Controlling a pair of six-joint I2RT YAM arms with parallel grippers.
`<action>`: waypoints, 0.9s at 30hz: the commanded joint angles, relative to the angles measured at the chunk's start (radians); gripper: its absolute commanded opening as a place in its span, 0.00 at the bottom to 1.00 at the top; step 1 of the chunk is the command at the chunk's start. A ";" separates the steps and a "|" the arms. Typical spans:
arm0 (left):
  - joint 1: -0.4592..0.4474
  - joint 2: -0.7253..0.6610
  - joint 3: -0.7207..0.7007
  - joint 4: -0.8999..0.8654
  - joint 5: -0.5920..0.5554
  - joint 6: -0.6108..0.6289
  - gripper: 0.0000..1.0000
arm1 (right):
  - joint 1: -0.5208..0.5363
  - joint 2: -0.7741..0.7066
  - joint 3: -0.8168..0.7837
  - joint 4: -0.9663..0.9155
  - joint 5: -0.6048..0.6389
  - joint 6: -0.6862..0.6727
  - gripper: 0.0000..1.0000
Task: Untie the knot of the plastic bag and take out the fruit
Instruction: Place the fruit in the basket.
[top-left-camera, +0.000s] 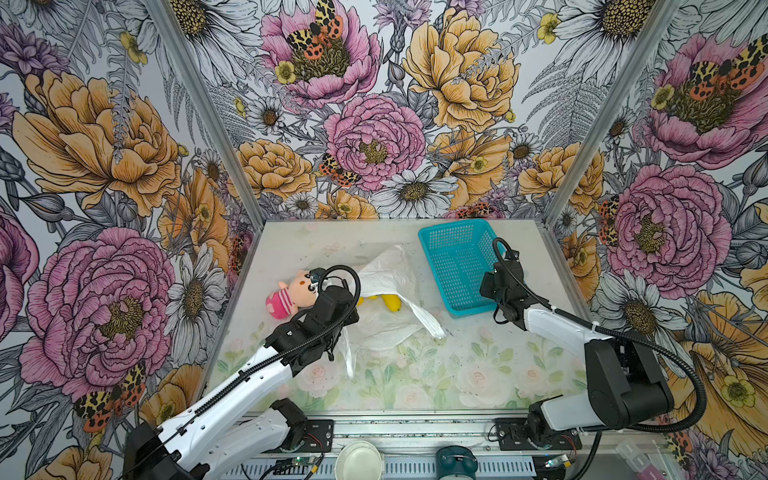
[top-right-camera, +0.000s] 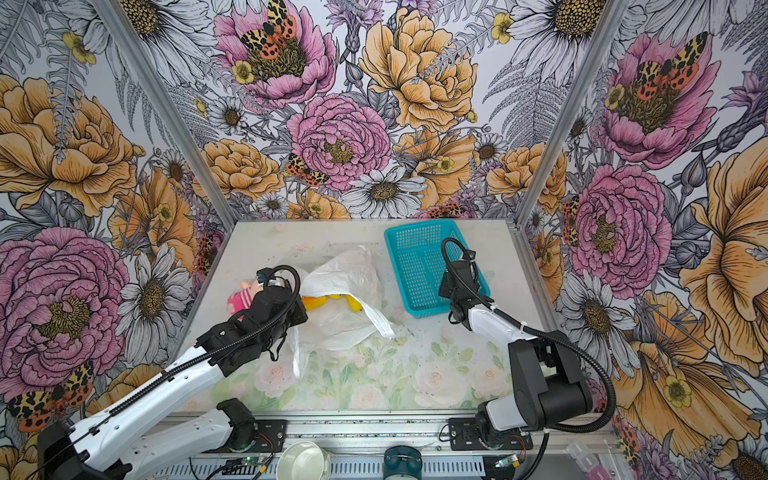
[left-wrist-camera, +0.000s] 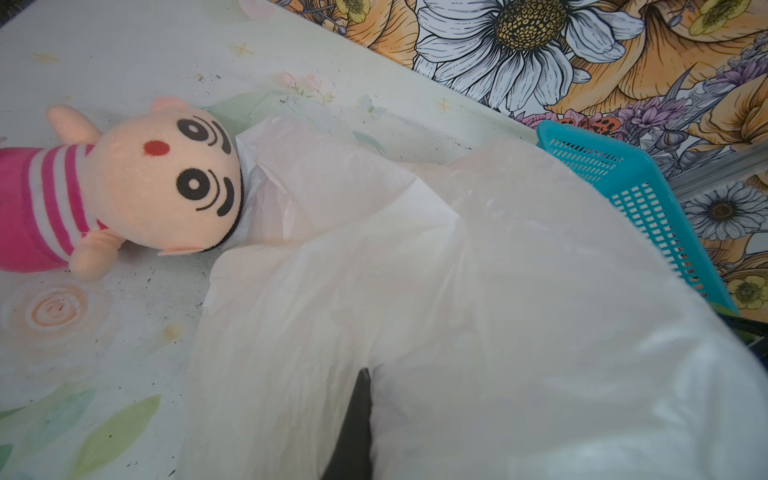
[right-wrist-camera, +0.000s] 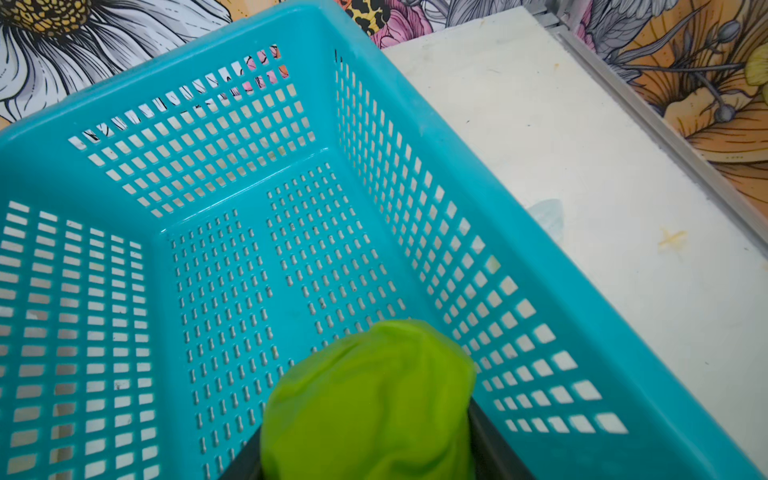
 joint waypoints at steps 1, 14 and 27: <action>0.006 -0.017 -0.013 0.011 -0.014 0.017 0.00 | -0.021 -0.016 -0.007 -0.032 0.002 0.048 0.19; 0.009 -0.006 -0.014 0.011 -0.010 0.017 0.00 | -0.081 0.039 0.035 -0.048 -0.050 0.045 0.38; 0.009 -0.012 -0.015 0.011 0.008 0.013 0.00 | -0.088 0.042 0.036 -0.051 -0.053 0.055 0.61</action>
